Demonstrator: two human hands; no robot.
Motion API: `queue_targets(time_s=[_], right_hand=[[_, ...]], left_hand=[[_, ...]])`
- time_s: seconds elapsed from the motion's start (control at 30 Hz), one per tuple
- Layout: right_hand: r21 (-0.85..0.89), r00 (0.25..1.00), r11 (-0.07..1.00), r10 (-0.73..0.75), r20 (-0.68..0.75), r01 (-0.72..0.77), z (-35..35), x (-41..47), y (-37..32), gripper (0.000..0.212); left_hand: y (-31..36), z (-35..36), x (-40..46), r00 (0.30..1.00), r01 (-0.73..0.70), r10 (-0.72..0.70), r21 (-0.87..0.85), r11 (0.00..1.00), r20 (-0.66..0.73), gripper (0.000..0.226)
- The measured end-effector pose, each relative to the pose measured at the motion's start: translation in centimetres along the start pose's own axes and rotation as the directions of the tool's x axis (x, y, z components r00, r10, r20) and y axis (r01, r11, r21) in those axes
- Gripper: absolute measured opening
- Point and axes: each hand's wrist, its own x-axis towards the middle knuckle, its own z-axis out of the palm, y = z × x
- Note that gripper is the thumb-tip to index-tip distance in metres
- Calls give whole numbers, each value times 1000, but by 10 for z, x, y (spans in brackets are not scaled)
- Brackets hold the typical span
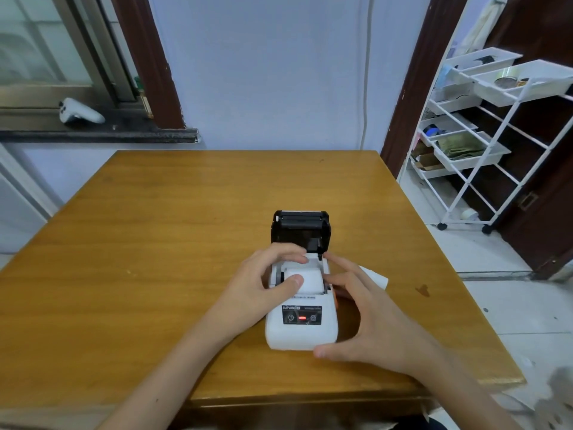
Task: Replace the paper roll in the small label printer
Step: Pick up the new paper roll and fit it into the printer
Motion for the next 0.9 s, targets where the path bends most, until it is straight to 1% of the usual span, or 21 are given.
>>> queue_targets(time_s=[0.07,0.13,0.27,0.37,0.53,0.57,0.7,0.8,0.9], right_hand=[[7,1000,1000,3,5,-3,0,0,-1,93],[12,1000,1000,6,10,-6,-1,0,-1,92],[9,999,1000,10,30,-10,-2,-1,-2,88],[5,999,1000,16,38,-16,-3,-1,-4,86],[1,1000,1000,14,23,-14,-2,0,-3,91],[2,1000,1000,9,21,-9,-2,0,-3,91],[-10,1000,1000,0,22,0,-2,1,-3,90],[-9,1000,1000,1,22,-1,-2,0,-3,90],[0,1000,1000,13,21,-13,-2,-1,-2,95]], left_hand=[[1,-2,1,999,-27,27,18,999,19,26],[0,-4,2,998,-35,35,14,999,50,24],[0,-8,4,996,28,-25,-30,999,90,28],[0,-8,5,996,50,-46,-57,997,75,23],[2,-7,6,998,52,-49,-91,994,29,15],[2,-7,5,999,44,-41,-96,994,34,14],[3,-8,4,999,-26,30,-80,996,46,24],[5,-8,2,996,-61,64,-66,996,55,24],[6,-9,0,994,-72,76,-52,996,74,23]])
